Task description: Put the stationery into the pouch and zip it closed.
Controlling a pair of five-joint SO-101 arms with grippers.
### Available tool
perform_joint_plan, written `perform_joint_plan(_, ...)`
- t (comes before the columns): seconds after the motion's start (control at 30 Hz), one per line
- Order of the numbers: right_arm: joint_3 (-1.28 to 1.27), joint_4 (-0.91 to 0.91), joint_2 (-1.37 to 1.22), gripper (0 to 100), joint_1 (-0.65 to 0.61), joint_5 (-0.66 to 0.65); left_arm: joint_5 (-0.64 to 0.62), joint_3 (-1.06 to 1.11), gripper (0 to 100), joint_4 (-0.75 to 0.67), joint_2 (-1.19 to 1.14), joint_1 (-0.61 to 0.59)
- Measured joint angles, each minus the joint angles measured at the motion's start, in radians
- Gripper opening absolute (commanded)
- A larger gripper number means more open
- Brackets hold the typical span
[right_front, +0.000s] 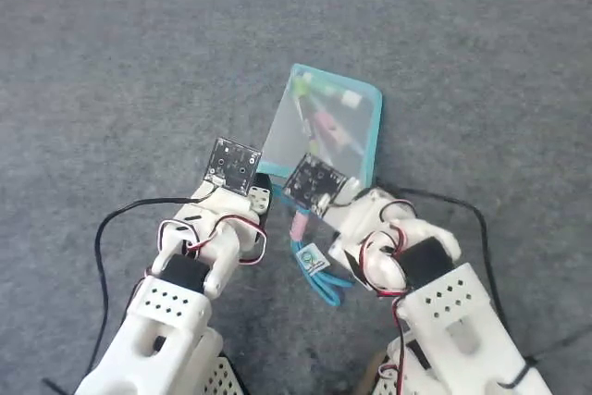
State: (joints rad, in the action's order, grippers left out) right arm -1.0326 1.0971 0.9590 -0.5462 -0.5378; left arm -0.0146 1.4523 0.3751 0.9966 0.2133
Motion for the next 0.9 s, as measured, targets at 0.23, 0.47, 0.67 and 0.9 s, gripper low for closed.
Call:
perform_joint_plan(0.23, -0.018, -0.052, 0.000, 40.7, 0.012, -0.049, 0.000, 0.000, 1, 0.000, 0.000, 0.000)
perform_joint_plan(0.47, -0.063, -0.135, -0.038, 40.7, 0.009, -0.058, 0.000, 0.000, 1, 0.000, 0.000, 0.000)
perform_joint_plan(0.67, -0.046, -0.219, -0.207, 40.6, 0.017, -0.086, 0.000, 0.000, 1, 0.000, 0.000, 0.000)
perform_joint_plan(0.9, 0.114, -0.249, -0.408, 20.5, 0.025, -0.032, 0.000, 0.000, 1, 0.000, 0.000, 0.000)
